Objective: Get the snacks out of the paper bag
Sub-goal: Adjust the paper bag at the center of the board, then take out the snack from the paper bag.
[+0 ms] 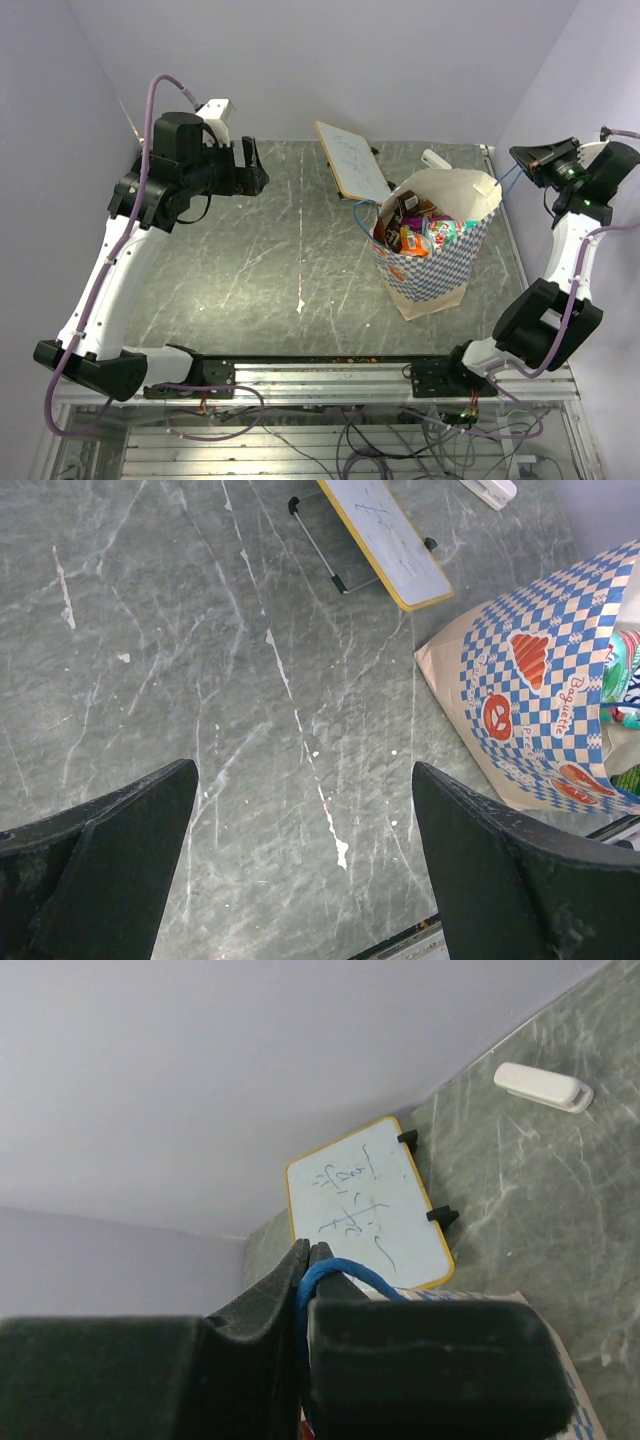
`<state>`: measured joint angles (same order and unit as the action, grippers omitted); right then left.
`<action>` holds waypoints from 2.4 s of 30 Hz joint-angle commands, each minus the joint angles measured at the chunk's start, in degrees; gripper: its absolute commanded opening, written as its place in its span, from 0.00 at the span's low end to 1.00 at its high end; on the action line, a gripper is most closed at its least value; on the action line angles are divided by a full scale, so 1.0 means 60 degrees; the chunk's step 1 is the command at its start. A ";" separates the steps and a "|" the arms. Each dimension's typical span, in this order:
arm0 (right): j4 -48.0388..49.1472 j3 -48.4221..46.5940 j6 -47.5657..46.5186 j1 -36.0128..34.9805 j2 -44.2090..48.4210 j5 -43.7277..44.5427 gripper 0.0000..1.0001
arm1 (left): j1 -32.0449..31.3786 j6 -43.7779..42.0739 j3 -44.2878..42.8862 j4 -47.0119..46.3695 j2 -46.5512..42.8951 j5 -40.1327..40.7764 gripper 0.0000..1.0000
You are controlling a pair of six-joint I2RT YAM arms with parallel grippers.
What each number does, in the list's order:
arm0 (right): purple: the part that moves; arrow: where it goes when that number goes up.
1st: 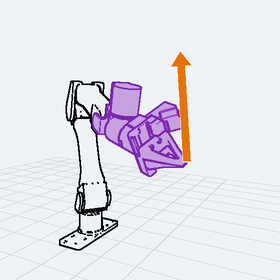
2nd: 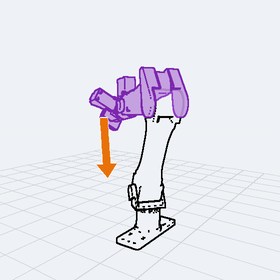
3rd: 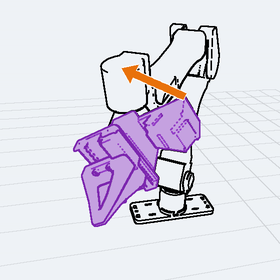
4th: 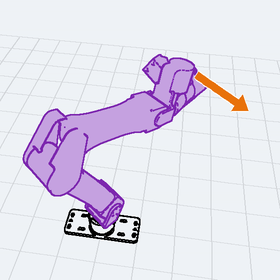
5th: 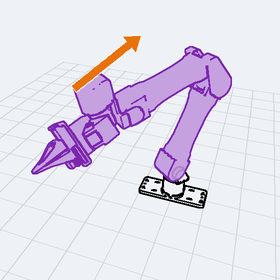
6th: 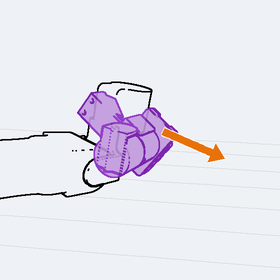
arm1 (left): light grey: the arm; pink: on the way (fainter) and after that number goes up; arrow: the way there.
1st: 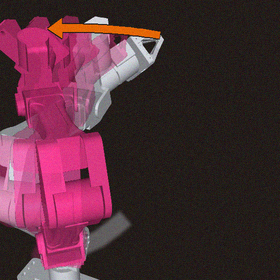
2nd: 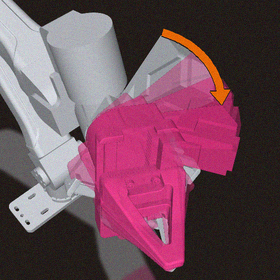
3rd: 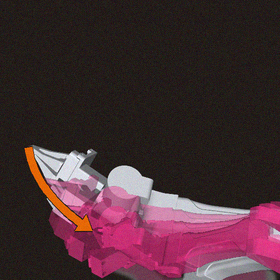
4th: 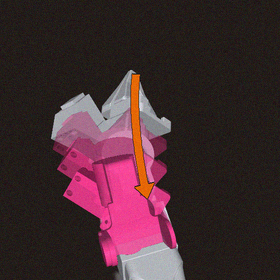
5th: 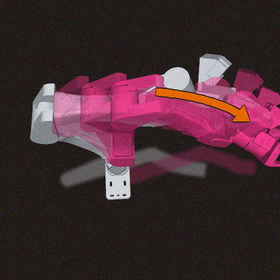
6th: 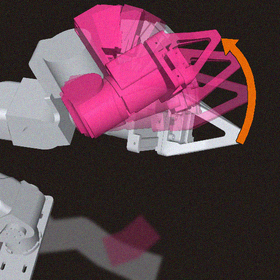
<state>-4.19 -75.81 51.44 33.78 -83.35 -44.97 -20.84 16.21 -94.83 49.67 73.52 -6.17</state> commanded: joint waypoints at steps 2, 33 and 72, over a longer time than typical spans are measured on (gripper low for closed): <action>-0.0895 -0.1410 -0.0706 0.0131 0.0537 -0.0112 0.00 | -0.0056 -0.0067 -0.0341 -0.0020 -0.0082 -0.0030 0.99; -0.3455 -0.2080 -0.2692 -0.3148 0.1120 -0.4007 0.00 | -0.0200 0.2674 0.1257 -0.2801 0.0918 -0.4522 0.98; -0.7127 -0.4097 -0.5103 -0.4630 0.1498 -0.1671 0.00 | -0.5062 0.6096 0.4318 -0.6305 0.2062 -0.2883 0.07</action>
<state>-43.72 -93.12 24.34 6.57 -73.41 -58.65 -47.03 42.65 -71.20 22.26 89.45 -25.54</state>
